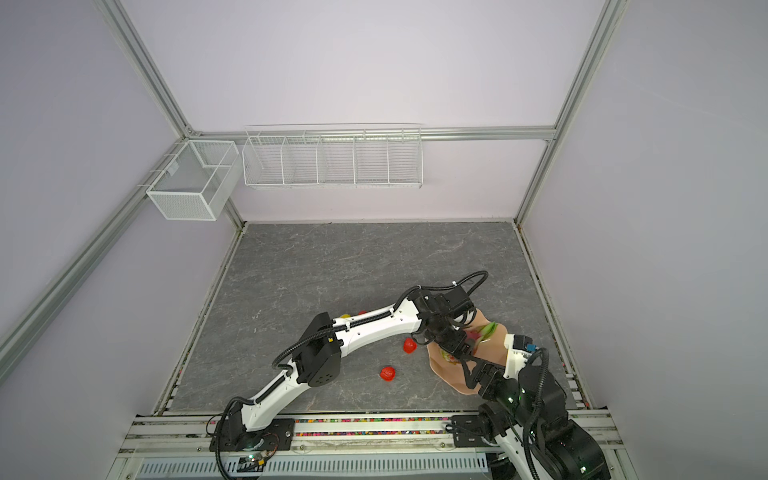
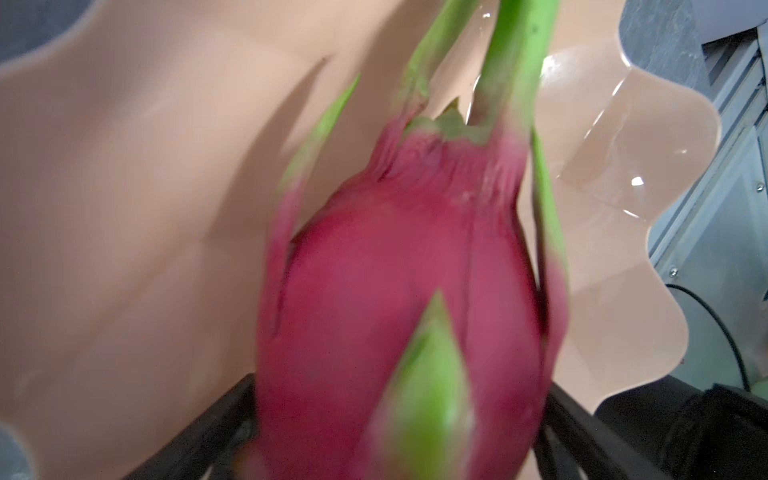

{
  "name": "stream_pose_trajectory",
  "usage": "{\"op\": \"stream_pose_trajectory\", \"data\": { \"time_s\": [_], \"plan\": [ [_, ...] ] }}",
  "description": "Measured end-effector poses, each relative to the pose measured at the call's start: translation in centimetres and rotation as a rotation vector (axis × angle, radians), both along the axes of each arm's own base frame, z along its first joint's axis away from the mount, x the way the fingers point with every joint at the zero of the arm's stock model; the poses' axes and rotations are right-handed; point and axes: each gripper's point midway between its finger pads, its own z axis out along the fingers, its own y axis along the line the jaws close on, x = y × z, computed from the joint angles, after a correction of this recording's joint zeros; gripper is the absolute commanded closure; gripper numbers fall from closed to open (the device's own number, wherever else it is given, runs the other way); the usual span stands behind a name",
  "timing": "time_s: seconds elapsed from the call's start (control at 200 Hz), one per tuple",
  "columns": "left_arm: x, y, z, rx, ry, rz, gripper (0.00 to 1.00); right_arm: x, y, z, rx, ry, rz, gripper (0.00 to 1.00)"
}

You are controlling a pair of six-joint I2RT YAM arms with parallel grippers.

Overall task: Place and organize the fake fruits in the fruit bowl
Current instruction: 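Carry the dragon fruit over the peach bowl and release it with the left gripper, then move the left gripper to the yellow fruit and grasp it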

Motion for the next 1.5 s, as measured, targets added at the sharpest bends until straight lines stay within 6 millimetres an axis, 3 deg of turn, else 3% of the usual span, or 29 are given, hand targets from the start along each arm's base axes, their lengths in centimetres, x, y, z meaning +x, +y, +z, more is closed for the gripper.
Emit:
{"op": "stream_pose_trajectory", "data": {
  "time_s": [0.24, 0.365, 0.44, 0.55, 0.65, 0.755, 0.84, 0.93, 1.03, 1.16, 1.325, 1.5],
  "plan": [
    [0.5, 0.0, 2.5, -0.035, -0.05, -0.006, 0.02, 0.0, 0.0, 0.0, -0.002, -0.002, 0.002, 0.12],
    [1.1, 0.5, 5.9, -0.072, -0.114, 0.002, 0.02, 0.3, 0.1, 0.1, -0.007, -0.001, 0.004, 0.12],
    [2.2, 1.6, 9.1, -0.101, -0.182, 0.034, 0.02, 0.8, 0.5, 0.3, -0.014, 0.0, 0.015, 0.12],
    [4.6, 5.8, 13.6, -0.11, -0.292, 0.128, 0.03, 1.9, 1.5, 0.5, -0.024, 0.007, 0.052, 0.12],
    [7.7, 12.2, 14.9, -0.057, -0.367, 0.26, 0.04, 3.4, 3.2, 0.5, -0.033, 0.033, 0.111, 0.12],
    [10.5, 20.8, 13.1, 0.088, -0.442, 0.421, 0.04, 5.2, 5.2, 0.5, -0.029, 0.049, 0.181, 0.12],
    [10.7, 26.7, 10.2, 0.231, -0.46, 0.493, 0.04, 6.5, 6.6, 0.6, -0.019, 0.049, 0.226, 0.12],
    [10.1, 30.9, 7.1, 0.344, -0.436, 0.529, 0.06, 7.7, 7.9, 0.6, -0.01, 0.048, 0.268, 0.12],
    [9.5, 34.1, 4.2, 0.426, -0.396, 0.552, 0.08, 8.4, 9.5, 0.4, -0.001, 0.046, 0.323, 0.12],
    [9.5, 35.8, 1.8, 0.459, -0.342, 0.579, 0.1, 8.7, 11.4, 0.2, -0.003, 0.043, 0.393, 0.12],
    [10.3, 35.2, 0.1, 0.459, -0.31, 0.575, 0.16, 8.5, 12.9, 0.1, -0.013, 0.03, 0.453, 0.12],
    [10.3, 34.6, -2.0, 0.475, -0.257, 0.557, 0.19, 8.7, 13.1, 0.5, -0.011, 0.007, 0.456, 0.12]
  ]
}}
